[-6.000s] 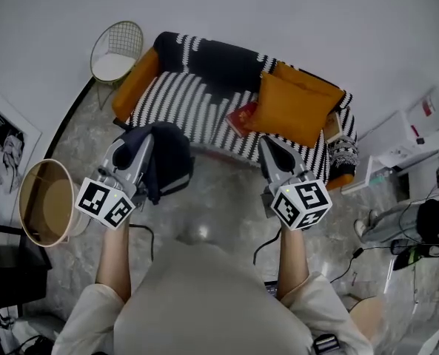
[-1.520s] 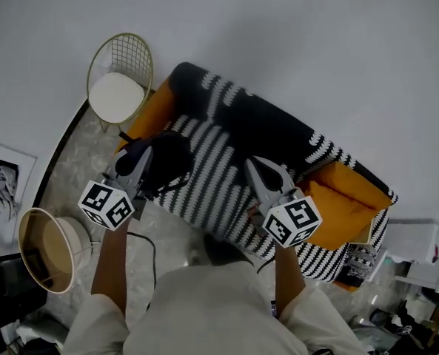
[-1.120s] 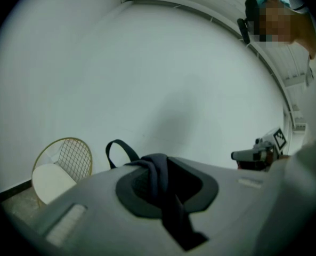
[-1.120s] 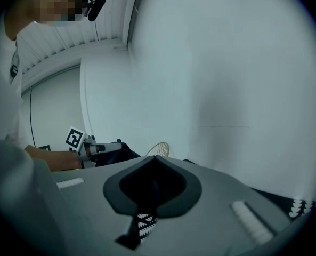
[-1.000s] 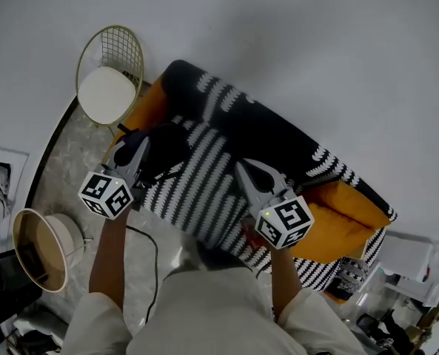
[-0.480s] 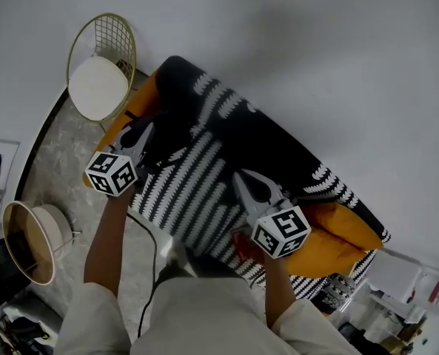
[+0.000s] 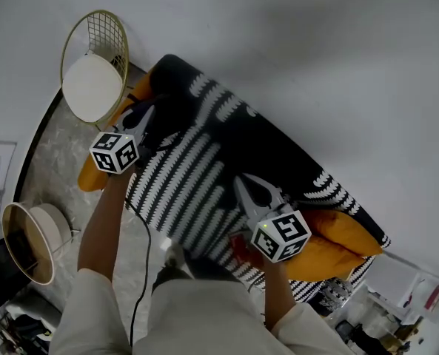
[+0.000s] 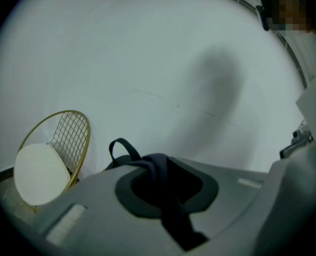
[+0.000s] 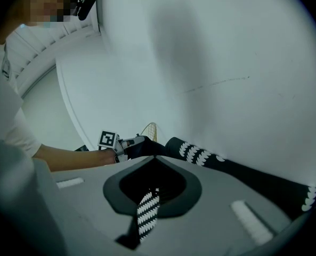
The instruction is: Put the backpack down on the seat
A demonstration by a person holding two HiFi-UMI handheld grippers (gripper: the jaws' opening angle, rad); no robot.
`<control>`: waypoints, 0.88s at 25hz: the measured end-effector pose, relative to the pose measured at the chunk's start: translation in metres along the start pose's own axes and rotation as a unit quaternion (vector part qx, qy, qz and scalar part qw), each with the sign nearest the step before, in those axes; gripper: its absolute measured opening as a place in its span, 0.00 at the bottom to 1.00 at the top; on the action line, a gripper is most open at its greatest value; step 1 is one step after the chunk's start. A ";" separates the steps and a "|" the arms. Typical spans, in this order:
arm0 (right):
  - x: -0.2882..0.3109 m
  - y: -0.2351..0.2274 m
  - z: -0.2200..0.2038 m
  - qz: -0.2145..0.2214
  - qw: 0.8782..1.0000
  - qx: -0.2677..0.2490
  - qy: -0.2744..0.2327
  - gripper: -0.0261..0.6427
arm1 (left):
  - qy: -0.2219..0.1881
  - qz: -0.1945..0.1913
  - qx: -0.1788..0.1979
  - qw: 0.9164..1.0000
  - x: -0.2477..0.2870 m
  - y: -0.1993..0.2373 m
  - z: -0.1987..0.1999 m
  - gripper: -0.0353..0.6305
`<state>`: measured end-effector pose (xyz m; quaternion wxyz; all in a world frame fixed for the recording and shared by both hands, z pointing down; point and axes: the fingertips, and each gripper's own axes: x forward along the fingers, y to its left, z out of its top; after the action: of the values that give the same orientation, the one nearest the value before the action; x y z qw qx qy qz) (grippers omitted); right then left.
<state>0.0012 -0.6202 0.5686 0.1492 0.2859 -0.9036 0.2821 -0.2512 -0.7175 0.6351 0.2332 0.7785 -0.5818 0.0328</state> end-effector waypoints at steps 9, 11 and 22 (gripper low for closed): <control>0.008 -0.013 -0.009 0.008 0.999 0.046 0.001 0.05 | 0.017 0.063 0.000 0.998 0.040 0.050 -0.019 0.12; 0.010 -0.013 -0.012 0.009 0.998 0.054 0.003 0.05 | 0.030 0.056 0.024 0.998 0.048 0.049 -0.023 0.12; 0.026 -0.001 -0.012 0.023 0.997 0.072 0.018 0.05 | 0.090 0.072 0.050 0.992 0.062 0.050 -0.058 0.34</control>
<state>-0.0176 -0.6254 0.5900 0.1374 0.2698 -0.8844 0.3553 -0.2642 -0.7601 0.7229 0.2426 0.7391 -0.6106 0.1484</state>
